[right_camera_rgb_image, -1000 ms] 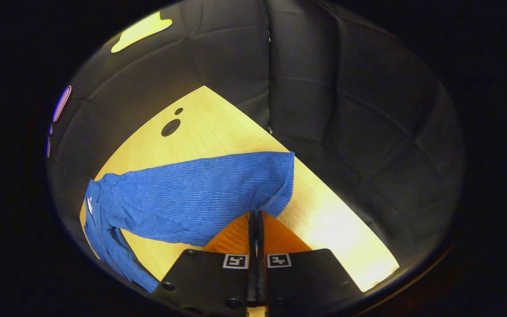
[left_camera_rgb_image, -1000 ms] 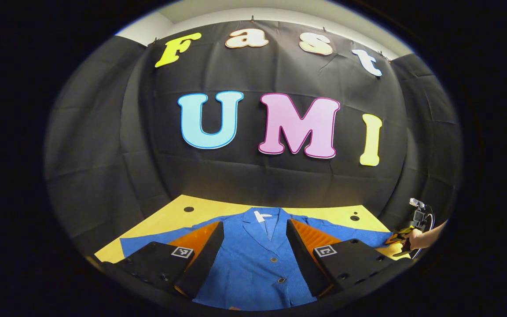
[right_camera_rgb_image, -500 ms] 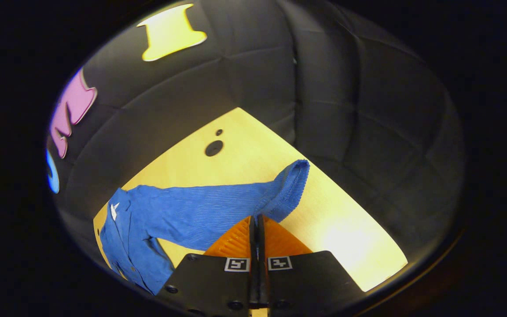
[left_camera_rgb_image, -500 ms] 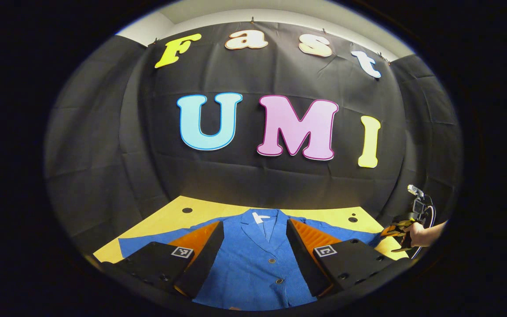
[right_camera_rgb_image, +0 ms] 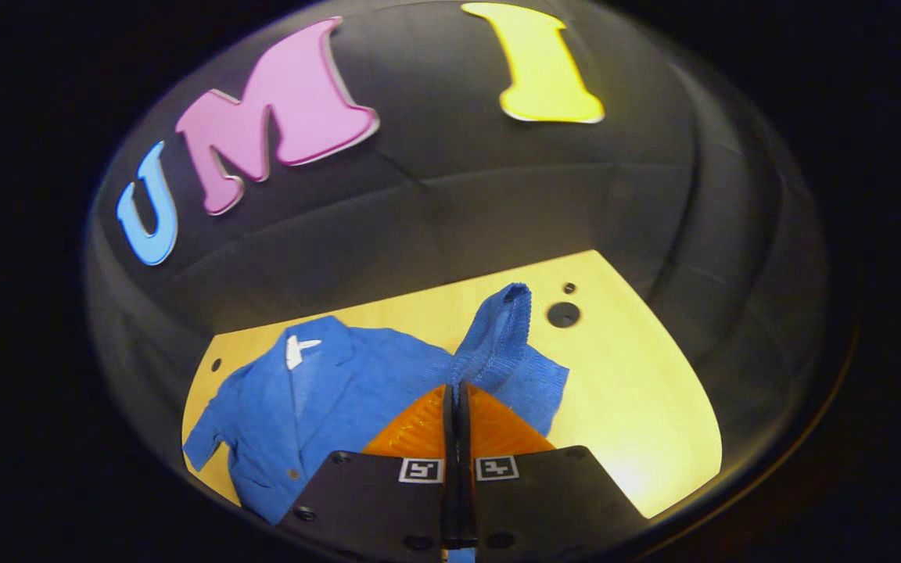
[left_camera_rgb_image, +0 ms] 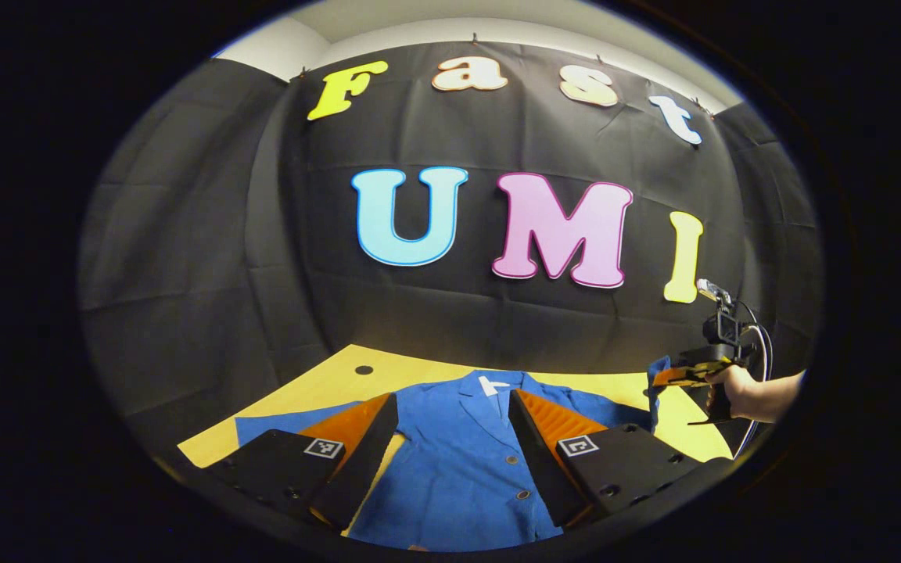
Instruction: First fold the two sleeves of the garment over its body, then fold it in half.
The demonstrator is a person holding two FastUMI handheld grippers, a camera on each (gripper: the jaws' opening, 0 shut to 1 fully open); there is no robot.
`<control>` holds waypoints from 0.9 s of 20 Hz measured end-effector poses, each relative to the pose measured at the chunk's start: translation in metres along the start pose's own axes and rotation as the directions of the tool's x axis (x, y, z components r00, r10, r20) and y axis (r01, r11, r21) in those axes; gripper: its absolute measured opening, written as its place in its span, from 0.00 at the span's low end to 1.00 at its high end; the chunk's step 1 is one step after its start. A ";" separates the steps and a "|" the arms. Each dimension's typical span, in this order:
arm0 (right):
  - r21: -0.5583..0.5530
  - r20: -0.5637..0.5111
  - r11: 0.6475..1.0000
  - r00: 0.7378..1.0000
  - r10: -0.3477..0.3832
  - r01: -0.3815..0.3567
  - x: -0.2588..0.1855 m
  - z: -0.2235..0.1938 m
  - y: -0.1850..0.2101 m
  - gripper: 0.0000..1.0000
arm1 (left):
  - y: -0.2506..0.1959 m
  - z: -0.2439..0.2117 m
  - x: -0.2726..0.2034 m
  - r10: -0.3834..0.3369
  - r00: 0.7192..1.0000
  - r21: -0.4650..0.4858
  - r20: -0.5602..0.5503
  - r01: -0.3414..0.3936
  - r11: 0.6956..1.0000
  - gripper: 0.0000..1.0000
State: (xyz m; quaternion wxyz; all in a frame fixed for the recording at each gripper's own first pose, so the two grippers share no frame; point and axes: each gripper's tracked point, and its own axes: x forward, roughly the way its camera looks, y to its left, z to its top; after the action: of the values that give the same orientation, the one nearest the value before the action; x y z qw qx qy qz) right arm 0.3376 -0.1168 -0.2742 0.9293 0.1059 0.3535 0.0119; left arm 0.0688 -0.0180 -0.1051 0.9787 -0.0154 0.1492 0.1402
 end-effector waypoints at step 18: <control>-0.245 -0.238 0.870 0.896 0.375 -0.429 0.058 -0.150 0.378 0.01 | 0.135 -0.026 -0.003 0.272 0.961 -0.065 -0.047 -0.274 0.959 0.82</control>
State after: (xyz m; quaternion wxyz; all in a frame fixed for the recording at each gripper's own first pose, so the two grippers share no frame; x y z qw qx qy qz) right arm 0.3020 0.2865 -0.3434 0.8752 0.0379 0.4015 0.2672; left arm 0.0207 0.1089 -0.1277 0.9459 -0.0318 0.1631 0.2787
